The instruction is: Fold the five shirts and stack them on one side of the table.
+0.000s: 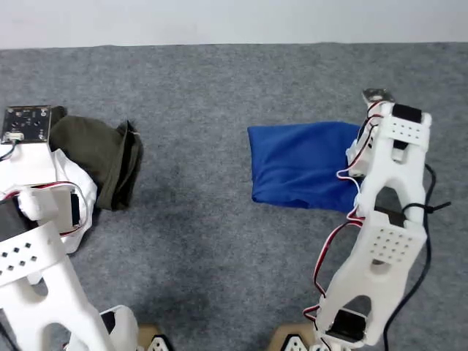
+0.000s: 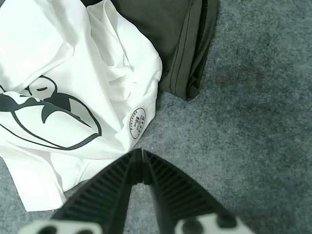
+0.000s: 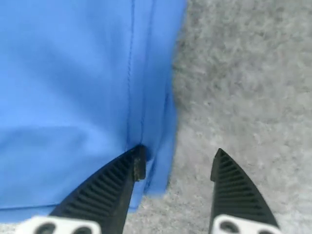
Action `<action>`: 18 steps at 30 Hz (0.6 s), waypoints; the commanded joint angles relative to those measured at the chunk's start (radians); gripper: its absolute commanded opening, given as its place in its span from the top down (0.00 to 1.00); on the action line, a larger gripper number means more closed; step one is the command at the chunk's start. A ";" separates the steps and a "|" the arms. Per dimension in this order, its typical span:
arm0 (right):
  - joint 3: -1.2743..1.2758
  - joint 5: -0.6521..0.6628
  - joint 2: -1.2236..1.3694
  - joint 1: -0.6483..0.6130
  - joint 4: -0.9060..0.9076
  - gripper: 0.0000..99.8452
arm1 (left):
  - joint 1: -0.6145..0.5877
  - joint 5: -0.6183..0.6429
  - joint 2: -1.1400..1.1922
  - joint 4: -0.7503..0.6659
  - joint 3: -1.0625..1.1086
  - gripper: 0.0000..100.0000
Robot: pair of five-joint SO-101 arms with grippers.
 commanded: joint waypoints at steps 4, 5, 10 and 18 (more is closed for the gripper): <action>-0.052 -0.012 0.007 -0.054 -0.010 0.89 | 0.000 -0.008 -0.017 -0.015 -0.002 0.99; -0.052 -0.012 0.007 -0.064 -0.010 0.92 | 0.000 -0.008 -0.017 -0.015 -0.002 0.99; -0.071 -0.012 0.007 -0.108 -0.004 0.99 | 0.000 -0.008 -0.017 -0.015 -0.004 0.99; -0.175 -0.011 0.015 -0.139 0.013 0.99 | 0.000 -0.008 -0.017 -0.015 -0.005 0.99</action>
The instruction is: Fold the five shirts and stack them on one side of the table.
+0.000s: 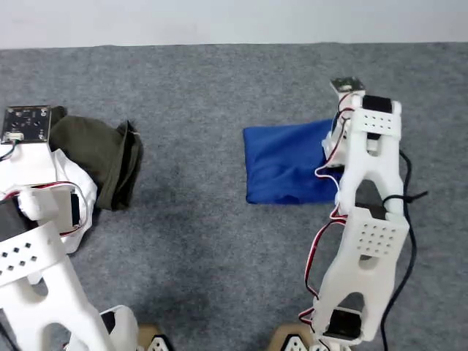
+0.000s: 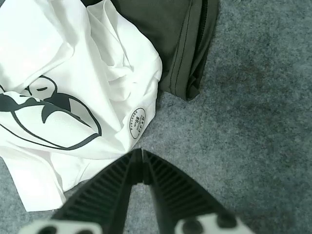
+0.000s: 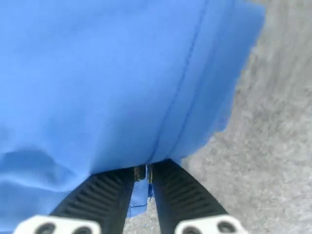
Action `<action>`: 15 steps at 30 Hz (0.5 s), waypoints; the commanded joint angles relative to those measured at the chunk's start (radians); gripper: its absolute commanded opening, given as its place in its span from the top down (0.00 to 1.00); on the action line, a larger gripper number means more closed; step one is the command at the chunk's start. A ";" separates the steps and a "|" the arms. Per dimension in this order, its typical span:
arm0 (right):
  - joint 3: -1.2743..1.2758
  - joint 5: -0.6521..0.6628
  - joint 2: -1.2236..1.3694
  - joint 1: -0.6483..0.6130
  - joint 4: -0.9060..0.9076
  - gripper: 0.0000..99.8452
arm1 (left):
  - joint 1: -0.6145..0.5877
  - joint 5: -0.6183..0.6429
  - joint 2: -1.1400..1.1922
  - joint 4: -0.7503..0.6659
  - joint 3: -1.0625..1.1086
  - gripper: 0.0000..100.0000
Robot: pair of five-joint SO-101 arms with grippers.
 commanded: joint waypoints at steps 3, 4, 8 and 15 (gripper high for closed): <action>-0.098 -0.003 -0.022 0.018 0.070 0.97 | -0.002 -0.008 -0.017 -0.015 -0.005 0.99; -0.130 -0.006 -0.028 0.021 0.113 0.95 | -0.002 -0.009 -0.017 -0.015 -0.005 0.99; -0.281 -0.009 -0.070 0.013 0.260 0.86 | 0.000 -0.009 -0.017 -0.015 -0.002 0.99; -0.410 -0.005 -0.059 -0.143 0.222 0.89 | 0.000 -0.009 -0.017 -0.015 -0.002 0.99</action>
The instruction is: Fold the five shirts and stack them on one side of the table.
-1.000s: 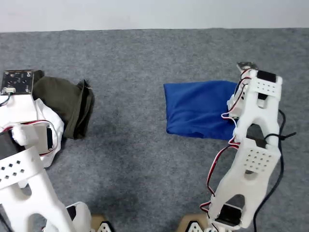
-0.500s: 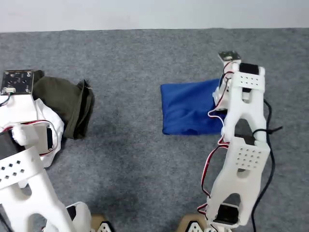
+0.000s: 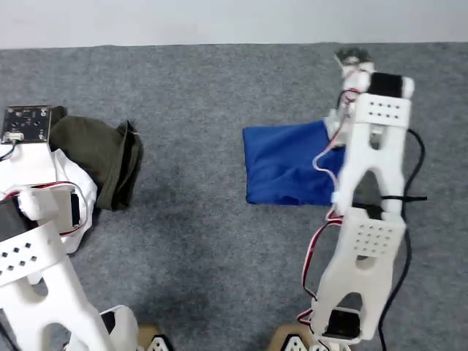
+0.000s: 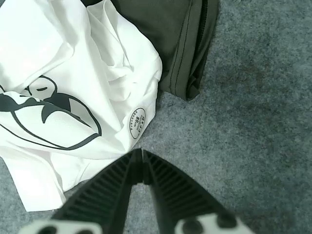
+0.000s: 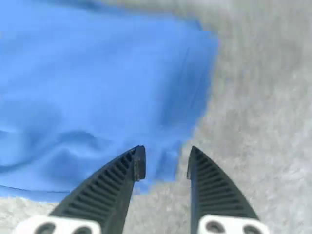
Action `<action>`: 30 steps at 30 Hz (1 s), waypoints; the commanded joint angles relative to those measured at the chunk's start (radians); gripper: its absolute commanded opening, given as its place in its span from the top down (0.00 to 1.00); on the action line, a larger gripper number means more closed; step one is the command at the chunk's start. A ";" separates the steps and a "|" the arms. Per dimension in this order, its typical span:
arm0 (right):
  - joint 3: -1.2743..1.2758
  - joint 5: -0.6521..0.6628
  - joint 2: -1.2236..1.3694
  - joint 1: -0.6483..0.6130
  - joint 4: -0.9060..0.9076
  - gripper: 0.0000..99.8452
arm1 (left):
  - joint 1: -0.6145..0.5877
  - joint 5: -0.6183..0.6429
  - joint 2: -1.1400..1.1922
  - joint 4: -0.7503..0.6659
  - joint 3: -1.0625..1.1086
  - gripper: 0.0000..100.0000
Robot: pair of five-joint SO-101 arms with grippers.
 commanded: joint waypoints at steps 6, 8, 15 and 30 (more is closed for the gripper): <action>-0.069 -0.002 0.107 -0.176 -0.203 0.98 | 0.000 -0.009 -0.017 -0.015 -0.002 0.99; -0.069 -0.002 0.153 -0.193 -0.257 0.99 | 0.000 -0.009 -0.017 -0.015 -0.002 0.99; -0.071 0.000 0.331 -0.275 -0.481 0.99 | 0.000 -0.008 -0.017 -0.015 -0.002 0.99; -0.287 0.000 0.257 -0.163 -0.220 0.99 | -0.003 -0.008 -0.017 -0.009 -0.002 0.99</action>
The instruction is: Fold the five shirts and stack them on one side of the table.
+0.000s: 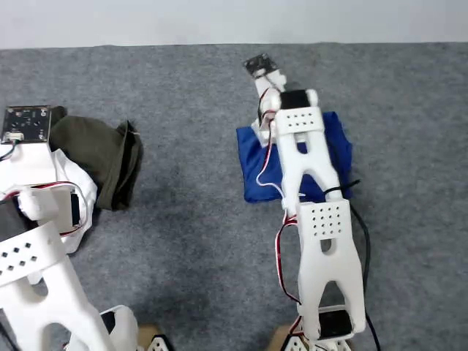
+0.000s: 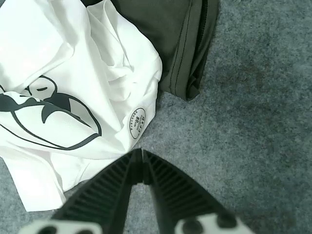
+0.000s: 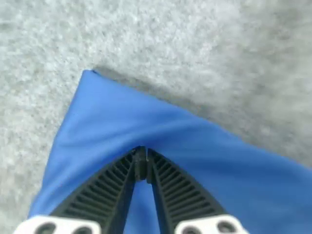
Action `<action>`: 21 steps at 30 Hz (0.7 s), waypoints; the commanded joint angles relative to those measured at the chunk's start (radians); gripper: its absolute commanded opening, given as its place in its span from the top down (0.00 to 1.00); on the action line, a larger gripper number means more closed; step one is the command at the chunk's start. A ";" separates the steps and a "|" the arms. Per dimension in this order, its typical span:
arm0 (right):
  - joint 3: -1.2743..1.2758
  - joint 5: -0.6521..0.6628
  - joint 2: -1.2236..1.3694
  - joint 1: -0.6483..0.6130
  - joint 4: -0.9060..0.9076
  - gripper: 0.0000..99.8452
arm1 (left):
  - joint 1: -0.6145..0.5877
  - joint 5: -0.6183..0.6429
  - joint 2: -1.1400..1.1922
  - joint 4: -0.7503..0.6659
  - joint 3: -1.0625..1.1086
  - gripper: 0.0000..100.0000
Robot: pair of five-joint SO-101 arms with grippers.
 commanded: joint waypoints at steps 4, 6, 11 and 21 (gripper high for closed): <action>-0.089 0.000 -0.077 0.176 0.047 0.99 | 0.000 -0.005 -0.017 -0.009 -0.002 0.99; -0.089 0.002 -0.053 0.223 0.005 0.99 | 0.000 -0.006 -0.017 -0.011 -0.002 0.99; -0.095 0.071 0.071 0.305 -0.081 0.99 | 0.000 -0.006 -0.017 -0.011 -0.002 0.99; -0.442 0.086 0.025 0.255 0.237 0.99 | 0.000 -0.006 -0.017 -0.009 -0.004 0.99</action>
